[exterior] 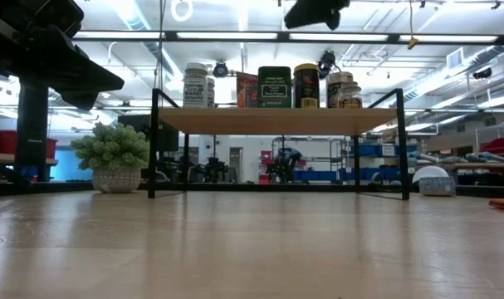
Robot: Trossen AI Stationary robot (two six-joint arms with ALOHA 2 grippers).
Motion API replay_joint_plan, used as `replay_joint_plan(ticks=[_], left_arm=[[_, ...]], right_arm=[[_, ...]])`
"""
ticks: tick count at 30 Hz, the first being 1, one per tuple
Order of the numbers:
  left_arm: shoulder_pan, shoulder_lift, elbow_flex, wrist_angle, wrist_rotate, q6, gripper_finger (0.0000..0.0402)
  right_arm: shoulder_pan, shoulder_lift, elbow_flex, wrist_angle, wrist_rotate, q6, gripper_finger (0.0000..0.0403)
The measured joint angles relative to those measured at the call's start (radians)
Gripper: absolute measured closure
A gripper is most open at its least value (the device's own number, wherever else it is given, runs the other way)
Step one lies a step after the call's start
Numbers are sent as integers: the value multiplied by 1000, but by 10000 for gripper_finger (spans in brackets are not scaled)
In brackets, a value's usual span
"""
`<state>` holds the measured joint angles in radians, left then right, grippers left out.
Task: Shelf spices
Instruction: Return to Home Position
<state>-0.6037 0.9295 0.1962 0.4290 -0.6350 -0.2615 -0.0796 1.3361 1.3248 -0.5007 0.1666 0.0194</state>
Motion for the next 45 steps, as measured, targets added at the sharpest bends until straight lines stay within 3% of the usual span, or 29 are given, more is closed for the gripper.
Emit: replay_joint_plan(ticks=[4,8,14,20,30,36,45], left_arm=[[0,0,0,1,0,-39,396],[3,-1,0,10,34,-78,396],[44,-28,0,-16,152,-14,396],[93,-205,0,-202,231,43,396],[224,-595,0,-462,387,199,396],[331,-702,0,-529,536,235,396],[440,-798,-2,-558,657,263,396]], right_arm=[[83,2,-73,-41,-3,57,326],[158,-7,-231,-10,67,127,325],[234,-82,-532,247,78,289,327],[305,-145,-717,519,68,331,326],[334,-153,-764,538,73,341,325],[334,-153,-764,538,108,320,325],[331,-153,-764,538,124,308,325]])
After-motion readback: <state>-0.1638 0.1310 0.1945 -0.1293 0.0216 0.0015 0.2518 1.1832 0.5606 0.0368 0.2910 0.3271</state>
